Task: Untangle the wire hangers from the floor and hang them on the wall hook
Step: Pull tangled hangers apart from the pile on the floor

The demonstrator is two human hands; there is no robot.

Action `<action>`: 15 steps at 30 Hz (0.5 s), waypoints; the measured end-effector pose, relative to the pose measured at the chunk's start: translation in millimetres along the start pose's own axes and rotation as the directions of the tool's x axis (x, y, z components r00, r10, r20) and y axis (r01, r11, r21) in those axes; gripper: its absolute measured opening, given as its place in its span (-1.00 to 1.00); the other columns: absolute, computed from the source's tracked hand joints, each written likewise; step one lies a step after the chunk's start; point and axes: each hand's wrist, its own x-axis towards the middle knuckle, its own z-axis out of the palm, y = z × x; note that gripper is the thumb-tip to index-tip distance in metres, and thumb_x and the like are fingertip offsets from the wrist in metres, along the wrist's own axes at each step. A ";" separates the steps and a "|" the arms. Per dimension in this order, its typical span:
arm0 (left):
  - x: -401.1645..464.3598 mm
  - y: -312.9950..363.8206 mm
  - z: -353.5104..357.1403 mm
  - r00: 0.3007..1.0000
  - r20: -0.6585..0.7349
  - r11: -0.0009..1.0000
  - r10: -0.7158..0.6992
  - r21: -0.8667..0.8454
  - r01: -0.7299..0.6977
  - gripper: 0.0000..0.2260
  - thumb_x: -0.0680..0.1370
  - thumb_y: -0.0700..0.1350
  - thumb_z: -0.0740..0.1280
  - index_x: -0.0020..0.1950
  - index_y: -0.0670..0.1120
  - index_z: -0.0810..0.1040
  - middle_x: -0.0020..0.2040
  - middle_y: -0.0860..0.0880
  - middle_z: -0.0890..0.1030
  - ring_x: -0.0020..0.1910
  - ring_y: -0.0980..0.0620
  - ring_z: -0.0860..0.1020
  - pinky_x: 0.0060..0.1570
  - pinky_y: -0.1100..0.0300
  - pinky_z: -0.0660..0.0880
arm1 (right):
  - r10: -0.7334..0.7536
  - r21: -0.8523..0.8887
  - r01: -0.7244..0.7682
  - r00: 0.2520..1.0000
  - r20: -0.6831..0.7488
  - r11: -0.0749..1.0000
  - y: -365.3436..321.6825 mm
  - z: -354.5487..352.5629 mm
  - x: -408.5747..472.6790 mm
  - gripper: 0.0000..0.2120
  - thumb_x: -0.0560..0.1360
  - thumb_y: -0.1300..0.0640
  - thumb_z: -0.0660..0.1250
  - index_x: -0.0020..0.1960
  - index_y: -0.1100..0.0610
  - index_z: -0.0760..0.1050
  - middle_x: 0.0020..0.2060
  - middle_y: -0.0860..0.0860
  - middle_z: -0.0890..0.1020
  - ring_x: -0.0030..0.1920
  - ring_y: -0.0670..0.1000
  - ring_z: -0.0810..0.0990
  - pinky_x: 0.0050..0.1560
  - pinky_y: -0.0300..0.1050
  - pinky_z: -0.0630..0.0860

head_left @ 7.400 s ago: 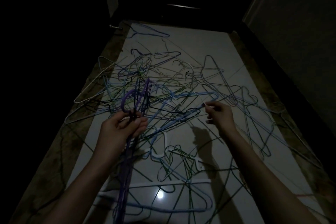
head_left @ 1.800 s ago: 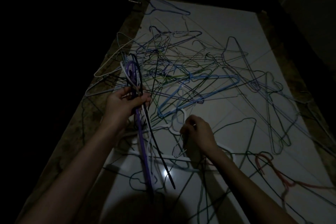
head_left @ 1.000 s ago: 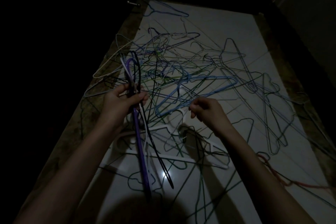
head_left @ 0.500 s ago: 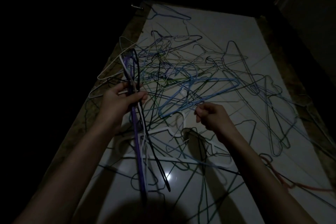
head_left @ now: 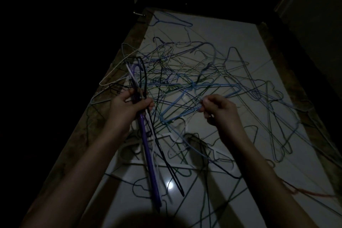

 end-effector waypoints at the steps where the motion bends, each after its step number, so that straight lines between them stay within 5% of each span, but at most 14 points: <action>1: -1.3 -2.1 2.1 1.000 0.006 1.000 -0.008 0.002 0.008 -0.85 0.46 -0.36 0.36 -0.01 -0.19 0.52 -0.33 0.01 0.67 -0.33 0.10 0.65 -0.27 0.30 0.58 | -0.013 -0.008 0.013 1.000 0.010 1.000 0.7 6.8 -3.5 -0.87 0.55 0.22 0.22 -0.15 0.16 0.50 -0.36 0.03 0.54 -0.48 -0.17 0.42 -0.49 -0.33 0.32; 6: -6.7 -11.5 11.8 0.999 0.007 0.997 -0.046 -0.067 0.046 -0.76 0.46 -0.37 0.37 0.09 -0.21 0.49 -0.09 -0.18 0.65 -0.26 0.03 0.67 -0.28 0.30 0.55 | -0.031 -0.025 0.033 0.998 0.062 0.999 8.5 33.2 -16.6 -0.89 0.54 0.23 0.25 -0.16 0.18 0.48 -0.33 0.03 0.53 -0.41 -0.18 0.48 -0.44 -0.33 0.44; 11: -12.3 -20.7 19.9 0.998 0.015 0.997 -0.064 -0.030 0.064 -0.71 0.46 -0.27 0.40 0.17 -0.16 0.54 -0.14 -0.11 0.70 -0.16 0.00 0.68 -0.16 0.22 0.57 | -0.063 -0.132 0.075 0.994 0.087 0.988 17.0 46.5 -22.1 -0.87 0.53 0.17 0.28 -0.20 0.07 0.48 -0.26 -0.05 0.57 -0.23 -0.13 0.53 -0.20 -0.24 0.48; 15: -13.4 -25.4 22.7 0.995 0.029 0.995 -0.092 -0.044 0.094 -0.72 0.48 -0.29 0.38 0.18 -0.20 0.55 -0.12 -0.10 0.69 -0.18 0.04 0.67 -0.25 0.32 0.55 | -0.138 -0.278 0.173 0.980 0.140 0.945 24.6 50.4 -22.3 -0.86 0.53 0.15 0.28 -0.20 0.03 0.50 -0.26 -0.11 0.56 -0.24 -0.25 0.50 -0.24 -0.46 0.37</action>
